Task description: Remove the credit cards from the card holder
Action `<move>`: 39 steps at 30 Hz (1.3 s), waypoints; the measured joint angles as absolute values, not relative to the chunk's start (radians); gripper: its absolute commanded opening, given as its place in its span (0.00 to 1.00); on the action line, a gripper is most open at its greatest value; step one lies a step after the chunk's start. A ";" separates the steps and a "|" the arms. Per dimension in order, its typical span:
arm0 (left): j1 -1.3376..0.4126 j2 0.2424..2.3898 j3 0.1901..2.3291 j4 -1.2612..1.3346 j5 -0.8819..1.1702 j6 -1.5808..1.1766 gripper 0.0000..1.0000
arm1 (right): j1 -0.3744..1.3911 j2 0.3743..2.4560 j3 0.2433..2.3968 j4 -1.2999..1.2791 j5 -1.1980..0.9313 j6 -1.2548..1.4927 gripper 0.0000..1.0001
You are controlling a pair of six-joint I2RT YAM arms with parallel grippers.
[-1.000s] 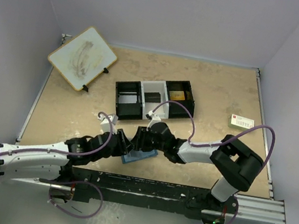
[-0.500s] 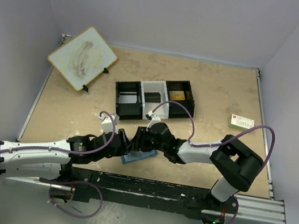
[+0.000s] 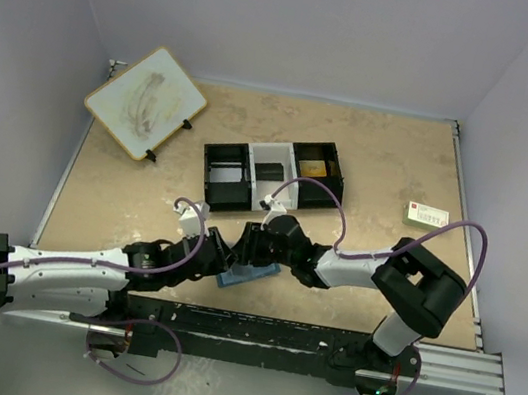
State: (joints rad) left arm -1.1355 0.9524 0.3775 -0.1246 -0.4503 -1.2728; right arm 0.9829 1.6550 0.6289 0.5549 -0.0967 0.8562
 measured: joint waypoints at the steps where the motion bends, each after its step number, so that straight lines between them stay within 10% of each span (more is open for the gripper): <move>1: -1.137 0.953 0.379 -0.127 -0.453 -1.275 0.35 | 0.982 1.655 0.628 0.555 -0.097 0.857 0.51; 17: -1.169 0.870 0.424 -0.387 -0.442 -1.297 0.37 | 0.986 1.653 0.628 0.556 -0.097 0.865 0.51; 39: -1.174 1.063 0.344 -0.006 -0.443 -1.287 0.23 | 0.975 1.647 0.628 0.556 -0.101 0.871 0.51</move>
State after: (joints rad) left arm -1.1744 1.0626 0.3443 -0.0063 -0.4431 -1.2865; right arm 0.9749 1.6470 0.6281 0.5556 -0.1013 0.8707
